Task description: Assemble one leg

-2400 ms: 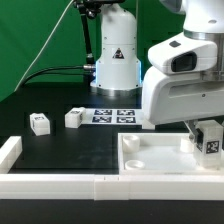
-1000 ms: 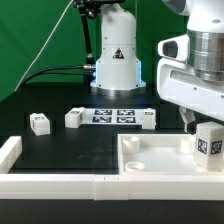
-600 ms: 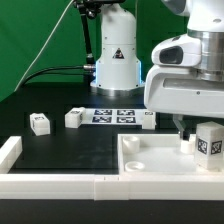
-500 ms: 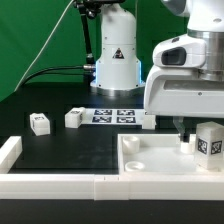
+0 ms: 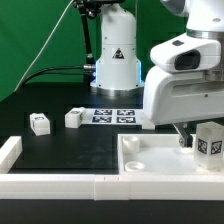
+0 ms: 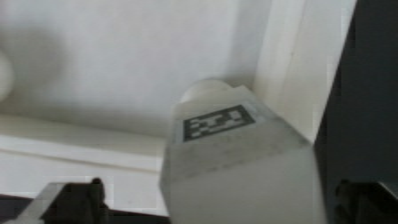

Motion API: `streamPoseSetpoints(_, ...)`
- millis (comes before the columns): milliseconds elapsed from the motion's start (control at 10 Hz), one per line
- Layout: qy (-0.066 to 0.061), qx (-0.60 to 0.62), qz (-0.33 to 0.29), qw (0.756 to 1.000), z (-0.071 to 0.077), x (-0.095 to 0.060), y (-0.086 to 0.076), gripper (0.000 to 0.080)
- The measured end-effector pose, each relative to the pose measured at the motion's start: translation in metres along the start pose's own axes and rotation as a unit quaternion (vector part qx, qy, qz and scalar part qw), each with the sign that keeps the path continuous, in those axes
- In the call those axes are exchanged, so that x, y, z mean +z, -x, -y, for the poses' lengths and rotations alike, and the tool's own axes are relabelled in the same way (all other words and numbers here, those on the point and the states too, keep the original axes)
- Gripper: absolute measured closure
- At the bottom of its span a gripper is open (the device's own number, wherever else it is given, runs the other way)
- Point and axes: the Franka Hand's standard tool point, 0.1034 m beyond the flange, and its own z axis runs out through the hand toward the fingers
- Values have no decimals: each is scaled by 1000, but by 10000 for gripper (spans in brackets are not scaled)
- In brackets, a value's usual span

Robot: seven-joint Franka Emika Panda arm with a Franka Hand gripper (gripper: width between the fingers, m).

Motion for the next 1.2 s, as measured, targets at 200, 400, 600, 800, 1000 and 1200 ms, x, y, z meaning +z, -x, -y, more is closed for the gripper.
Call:
streamPoseSetpoints(200, 0, 0, 0, 1000, 0, 0, 0, 360)
streamPoseSetpoints(400, -1, 9, 0, 1000, 0, 0, 0, 512)
streamPoseSetpoints(600, -1, 29, 0, 1000, 0, 0, 0, 510)
streamPoseSetpoints(800, -2, 172, 0, 985, -1, 0, 0, 510)
streamPoseSetpoints(1000, -3, 300, 0, 954, -2, 0, 0, 510)
streamPoseSetpoints(1200, -9, 412, -4, 911, -5, 2, 0, 509)
